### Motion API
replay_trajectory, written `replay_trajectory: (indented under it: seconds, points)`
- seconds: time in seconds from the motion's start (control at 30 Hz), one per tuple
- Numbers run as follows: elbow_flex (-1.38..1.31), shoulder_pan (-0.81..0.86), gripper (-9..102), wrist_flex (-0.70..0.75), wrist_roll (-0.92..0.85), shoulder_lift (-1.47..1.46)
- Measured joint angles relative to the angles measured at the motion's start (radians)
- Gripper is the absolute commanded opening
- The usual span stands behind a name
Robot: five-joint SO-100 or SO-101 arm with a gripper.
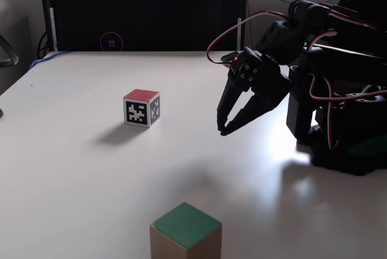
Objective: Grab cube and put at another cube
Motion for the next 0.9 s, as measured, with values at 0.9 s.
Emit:
replay_trajectory:
  seconds: [0.9]
  points:
    - [0.000, 0.092, 0, 0.000, 0.041, 0.000]
